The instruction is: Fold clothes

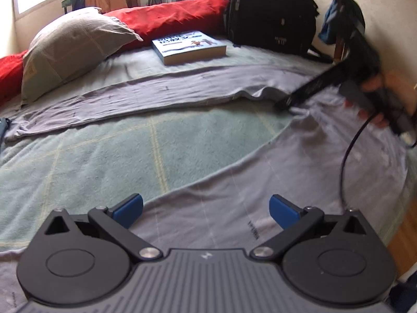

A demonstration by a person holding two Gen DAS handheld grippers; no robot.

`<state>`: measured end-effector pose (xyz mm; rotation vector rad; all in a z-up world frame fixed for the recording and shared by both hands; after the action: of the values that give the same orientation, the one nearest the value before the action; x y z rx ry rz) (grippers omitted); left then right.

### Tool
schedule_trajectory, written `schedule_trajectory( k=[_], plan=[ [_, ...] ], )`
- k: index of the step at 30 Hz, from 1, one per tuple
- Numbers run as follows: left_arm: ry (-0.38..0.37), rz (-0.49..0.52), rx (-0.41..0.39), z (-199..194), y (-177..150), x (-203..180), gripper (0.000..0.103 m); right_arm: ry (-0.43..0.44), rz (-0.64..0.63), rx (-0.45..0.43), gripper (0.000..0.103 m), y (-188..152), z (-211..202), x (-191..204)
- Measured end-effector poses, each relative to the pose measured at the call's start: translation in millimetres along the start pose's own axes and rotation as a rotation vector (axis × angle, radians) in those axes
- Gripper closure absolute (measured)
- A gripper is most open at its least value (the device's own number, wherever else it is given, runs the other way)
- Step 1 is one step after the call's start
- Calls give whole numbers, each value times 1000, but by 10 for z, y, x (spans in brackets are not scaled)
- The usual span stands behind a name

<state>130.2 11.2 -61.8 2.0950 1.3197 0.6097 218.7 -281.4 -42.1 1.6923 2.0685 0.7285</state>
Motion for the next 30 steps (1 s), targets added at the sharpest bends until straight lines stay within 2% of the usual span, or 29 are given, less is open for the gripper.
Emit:
schedule_trajectory(
  k=[3,8,12,14,16,21,24,28,30],
  plan=[
    [18,17,-12,-64,-37,7,1,-31,33,-40,0,-111,-300,-122],
    [28,14,-16,-75,-102,3,1,22,62,-56,0,-696,-656,-149],
    [43,3,7,-3,-218,-34,1,22,45,-61,0,-1234,-766,14],
    [30,-12,29,64,-290,-45,1,25,44,-42,0,-1434,-739,69],
    [27,-40,18,55,-355,-33,1,9,31,-58,0,-1584,-777,122],
    [42,-60,28,-148,-494,-51,1,7,4,-48,0,-1810,-999,143],
    [73,-55,15,-270,-539,-46,1,-1,11,-82,0,-1852,-1118,101],
    [84,-94,2,-238,-563,-27,1,29,77,-155,0,-1781,-1086,31],
    [89,-134,9,-203,-646,-9,1,33,109,-134,0,-1813,-973,21]
  ],
)
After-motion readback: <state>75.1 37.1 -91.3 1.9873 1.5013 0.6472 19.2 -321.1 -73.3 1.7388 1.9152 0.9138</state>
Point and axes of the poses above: each gripper's, at about its wrist camera, not at the fingertips, and z roughly the way its jaws point, x to its left, y to its top, the point moved 2 cm from there along z, roughly the way its jaws point, and after that the axes turned 3 degrees about y, right-handed, at the moved point
